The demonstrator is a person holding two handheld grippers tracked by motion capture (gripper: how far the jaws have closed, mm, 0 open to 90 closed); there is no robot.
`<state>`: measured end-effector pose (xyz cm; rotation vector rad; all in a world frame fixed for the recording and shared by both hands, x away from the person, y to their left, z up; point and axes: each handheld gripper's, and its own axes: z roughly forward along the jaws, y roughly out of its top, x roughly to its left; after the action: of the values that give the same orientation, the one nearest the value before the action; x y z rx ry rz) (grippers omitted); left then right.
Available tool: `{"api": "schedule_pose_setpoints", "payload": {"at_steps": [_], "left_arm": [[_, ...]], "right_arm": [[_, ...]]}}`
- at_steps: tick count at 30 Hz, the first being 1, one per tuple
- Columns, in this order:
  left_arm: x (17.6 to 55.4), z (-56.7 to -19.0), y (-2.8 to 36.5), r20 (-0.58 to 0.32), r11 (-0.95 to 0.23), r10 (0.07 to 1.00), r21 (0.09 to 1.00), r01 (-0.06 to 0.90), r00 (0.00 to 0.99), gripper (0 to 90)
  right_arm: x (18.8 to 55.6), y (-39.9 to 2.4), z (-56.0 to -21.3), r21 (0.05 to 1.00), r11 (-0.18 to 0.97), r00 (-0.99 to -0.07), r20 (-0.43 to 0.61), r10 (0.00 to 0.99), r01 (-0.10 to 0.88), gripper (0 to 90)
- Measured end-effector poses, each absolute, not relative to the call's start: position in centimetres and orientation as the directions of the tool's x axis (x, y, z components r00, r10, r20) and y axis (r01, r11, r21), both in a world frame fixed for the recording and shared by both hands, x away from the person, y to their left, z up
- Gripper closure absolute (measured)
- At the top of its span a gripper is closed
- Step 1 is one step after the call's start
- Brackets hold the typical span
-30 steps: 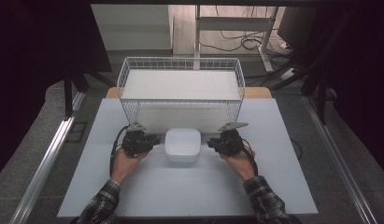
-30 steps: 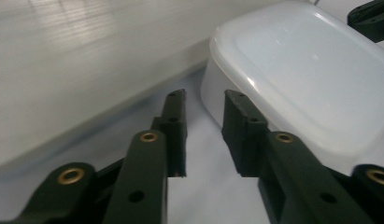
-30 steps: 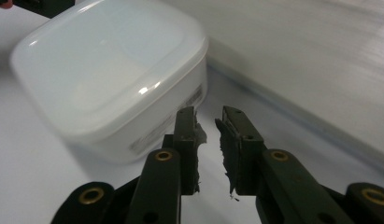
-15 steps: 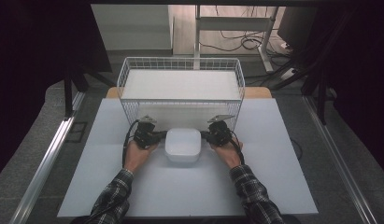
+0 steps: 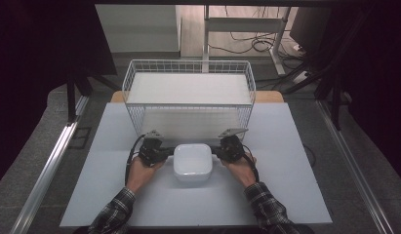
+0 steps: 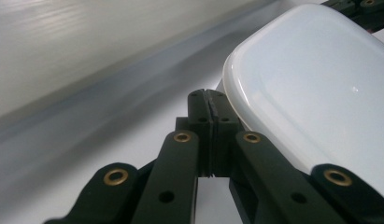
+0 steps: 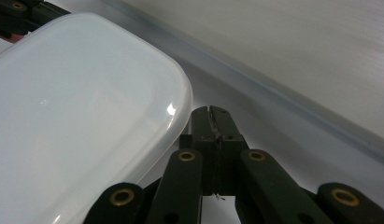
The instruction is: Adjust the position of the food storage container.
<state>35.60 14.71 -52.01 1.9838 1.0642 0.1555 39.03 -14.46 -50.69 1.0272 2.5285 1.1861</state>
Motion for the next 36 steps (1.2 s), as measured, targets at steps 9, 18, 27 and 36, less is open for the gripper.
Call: {"api": "schedule_pose_setpoints", "payload": {"at_steps": [9, 18, 27, 36], "left_arm": [[33.1, -52.0, 14.3, -0.261, -0.285, 0.731, 0.723, 0.63, 0.63, 89.7], [31.8, -51.7, 14.3, -0.235, -0.308, 0.73, 0.725, 0.616, 0.641, 86.7], [29.6, -51.1, 16.9, -0.2, -0.287, 0.754, 0.756, 0.588, 0.626, 53.3], [28.1, -51.9, 17.7, -0.172, -0.304, 0.754, 0.764, 0.569, 0.634, 17.1]], "right_arm": [[36.2, -14.8, -50.3, 0.713, 0.472, -0.759, 0.129, 0.639, 0.519, 89.0], [34.8, -15.2, -50.3, 0.707, 0.477, -0.755, 0.124, 0.643, 0.523, 86.7], [33.2, -18.3, -49.0, 0.752, 0.454, -0.752, 0.082, 0.654, 0.477, 70.0], [31.8, -19.9, -49.3, 0.775, 0.468, -0.777, 0.046, 0.628, 0.424, 24.1]]}}
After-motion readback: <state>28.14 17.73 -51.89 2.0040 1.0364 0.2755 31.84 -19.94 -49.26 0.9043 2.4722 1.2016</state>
